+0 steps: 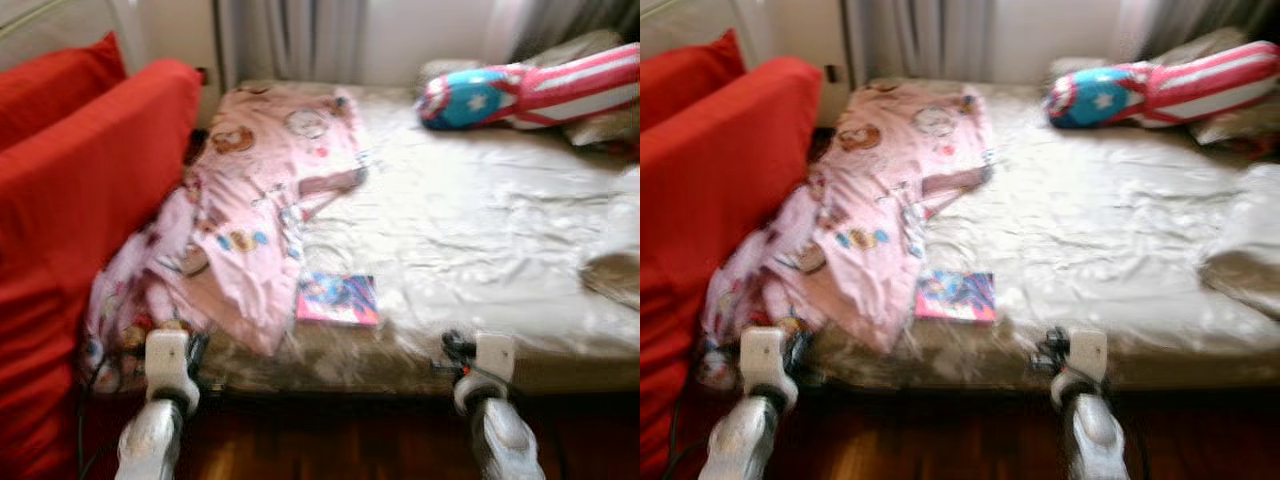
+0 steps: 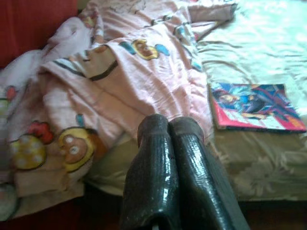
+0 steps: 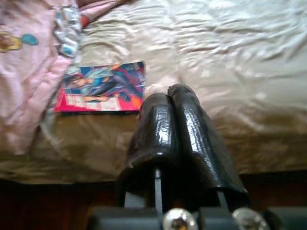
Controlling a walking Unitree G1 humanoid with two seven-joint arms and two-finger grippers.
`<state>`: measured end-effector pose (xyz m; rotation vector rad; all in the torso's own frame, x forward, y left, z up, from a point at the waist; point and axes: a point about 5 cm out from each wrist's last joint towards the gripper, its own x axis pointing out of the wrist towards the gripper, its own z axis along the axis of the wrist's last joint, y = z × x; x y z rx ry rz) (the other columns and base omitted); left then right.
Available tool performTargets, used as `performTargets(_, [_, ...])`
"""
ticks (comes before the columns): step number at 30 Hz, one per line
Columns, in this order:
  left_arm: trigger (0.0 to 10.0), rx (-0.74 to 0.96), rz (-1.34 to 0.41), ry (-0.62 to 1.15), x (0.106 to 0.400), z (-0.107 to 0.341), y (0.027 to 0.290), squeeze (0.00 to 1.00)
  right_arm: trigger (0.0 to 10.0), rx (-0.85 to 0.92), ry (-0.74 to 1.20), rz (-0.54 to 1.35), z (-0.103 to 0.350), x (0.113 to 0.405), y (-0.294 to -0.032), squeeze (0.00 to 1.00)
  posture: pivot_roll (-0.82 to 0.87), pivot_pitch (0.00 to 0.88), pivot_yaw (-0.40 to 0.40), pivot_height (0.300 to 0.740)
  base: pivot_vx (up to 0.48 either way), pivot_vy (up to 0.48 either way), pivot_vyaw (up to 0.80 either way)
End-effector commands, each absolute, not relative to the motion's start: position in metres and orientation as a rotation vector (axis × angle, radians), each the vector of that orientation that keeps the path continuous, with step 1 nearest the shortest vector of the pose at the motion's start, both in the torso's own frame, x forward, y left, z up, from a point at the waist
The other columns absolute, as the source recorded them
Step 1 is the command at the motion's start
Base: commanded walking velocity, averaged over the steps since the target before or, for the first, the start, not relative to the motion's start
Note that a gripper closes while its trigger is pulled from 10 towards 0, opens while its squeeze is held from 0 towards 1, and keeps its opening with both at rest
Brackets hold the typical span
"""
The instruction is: Clean up the room
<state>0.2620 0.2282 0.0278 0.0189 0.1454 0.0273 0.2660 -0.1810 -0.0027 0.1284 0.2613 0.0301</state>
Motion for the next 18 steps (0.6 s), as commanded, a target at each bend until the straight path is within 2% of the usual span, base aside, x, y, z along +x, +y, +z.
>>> performTargets(1, [10.0, 0.013, 0.039, 0.144, 0.259, 0.028, 0.229, 0.0, 10.0, 0.127, 0.258, 0.022, -0.003, 0.264, -0.185, 0.0, -0.03, 0.152, -0.005, 0.74, 0.0, 0.0, 0.0])
performTargets(4, [10.0, 0.009, 0.035, 0.14, 0.259, 0.029, 0.227, 0.0, 10.0, 0.137, 0.257, 0.028, -0.002, 0.265, -0.185, 0.0, -0.03, 0.159, -0.006, 0.74, 0.0, 0.0, 0.0])
performTargets(5, [10.0, 0.006, 0.034, 0.139, 0.259, 0.029, 0.226, 0.0, 10.0, 0.14, 0.257, 0.031, -0.002, 0.265, -0.185, 0.88, -0.03, 0.159, -0.006, 0.74, 0.0, 0.0, 0.0])
performTargets(6, [10.0, 0.004, 0.032, 0.138, 0.258, 0.029, 0.225, 0.0, 10.0, 0.142, 0.258, 0.032, -0.002, 0.265, -0.185, 1.0, -0.03, 0.159, -0.006, 0.74, 0.0, 0.0, 0.0])
performTargets(14, [10.0, -0.036, 0.02, 0.151, 0.259, 0.028, 0.219, 0.0, 10.0, 0.14, 0.25, 0.027, 0.0, 0.265, -0.189, 1.0, -0.04, 0.176, -0.012, 0.74, 0.0, 0.0, 0.0])
performTargets(15, [10.0, -0.027, 0.007, 0.154, 0.26, 0.028, 0.218, 0.49, 10.0, 0.135, 0.25, 0.029, 0.0, 0.265, -0.189, 1.0, -0.04, 0.177, -0.013, 0.74, 0.0, 0.0, 0.0])
performTargets(16, [10.0, -0.02, 0.001, 0.154, 0.26, 0.028, 0.218, 0.49, 10.0, 0.132, 0.25, 0.031, 0.0, 0.266, -0.19, 1.0, -0.04, 0.178, -0.013, 0.74, 0.0, 0.0, 0.0])
performTargets(17, [10.0, -0.016, 0.002, 0.154, 0.26, 0.029, 0.218, 1.0, 10.0, 0.13, 0.25, 0.033, 0.001, 0.266, -0.19, 1.0, -0.04, 0.179, -0.015, 0.74, 0.0, 0.0, 0.0])
performTargets(18, [10.0, -0.015, 0.01, 0.156, 0.26, 0.029, 0.219, 1.0, 10.0, 0.129, 0.251, 0.036, 0.001, 0.266, -0.19, 1.0, -0.04, 0.179, -0.015, 0.74, 0.0, 0.0, 0.0])
